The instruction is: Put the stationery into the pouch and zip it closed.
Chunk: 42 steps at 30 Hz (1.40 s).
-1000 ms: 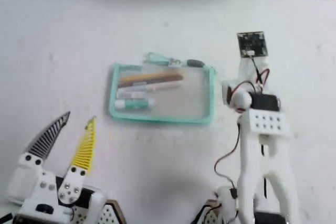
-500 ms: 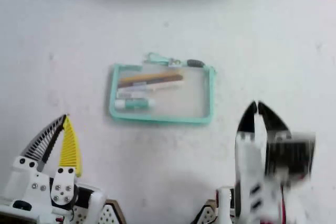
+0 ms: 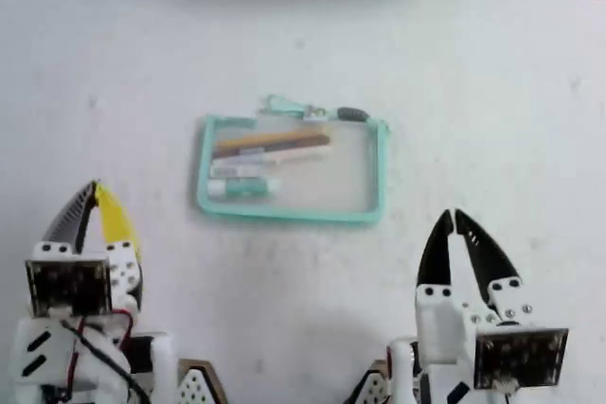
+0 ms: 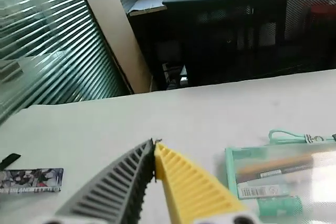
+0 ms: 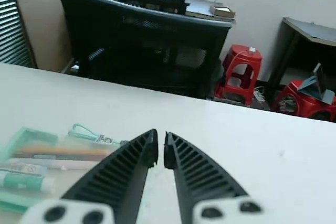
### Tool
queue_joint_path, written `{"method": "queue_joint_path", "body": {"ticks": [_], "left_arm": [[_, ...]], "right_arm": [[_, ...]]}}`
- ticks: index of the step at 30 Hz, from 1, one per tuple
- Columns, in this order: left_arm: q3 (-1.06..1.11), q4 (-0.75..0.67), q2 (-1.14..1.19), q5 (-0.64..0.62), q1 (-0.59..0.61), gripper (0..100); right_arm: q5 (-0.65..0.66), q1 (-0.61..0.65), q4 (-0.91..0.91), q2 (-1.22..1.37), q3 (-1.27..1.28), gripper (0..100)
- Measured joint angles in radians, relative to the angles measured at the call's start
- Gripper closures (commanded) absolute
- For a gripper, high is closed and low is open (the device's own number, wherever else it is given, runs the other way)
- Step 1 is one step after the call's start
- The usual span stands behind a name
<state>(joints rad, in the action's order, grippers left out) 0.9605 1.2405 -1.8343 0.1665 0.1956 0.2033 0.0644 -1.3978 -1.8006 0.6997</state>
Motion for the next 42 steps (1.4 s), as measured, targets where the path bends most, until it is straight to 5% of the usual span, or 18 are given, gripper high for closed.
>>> {"method": "queue_joint_path", "body": {"ticks": [8,21,25,30,42], "left_arm": [[0.146,-0.054,0.0,-0.029,0.0,98],[0.397,-0.054,0.003,-0.029,0.002,98],[0.491,-0.06,0.005,-0.029,-0.012,98],[0.591,-0.144,0.005,-0.029,-0.028,98],[0.733,-0.275,0.017,-0.029,-0.029,98]], "right_arm": [[0.0,0.196,0.0,0.0,0.152,98.1],[-0.006,0.201,0.091,0.002,0.427,98.1],[-0.112,0.203,0.204,0.002,0.563,98.1],[-0.235,0.089,0.345,0.008,0.709,98.1],[-0.196,-0.02,0.471,0.008,0.97,98.1]]}}
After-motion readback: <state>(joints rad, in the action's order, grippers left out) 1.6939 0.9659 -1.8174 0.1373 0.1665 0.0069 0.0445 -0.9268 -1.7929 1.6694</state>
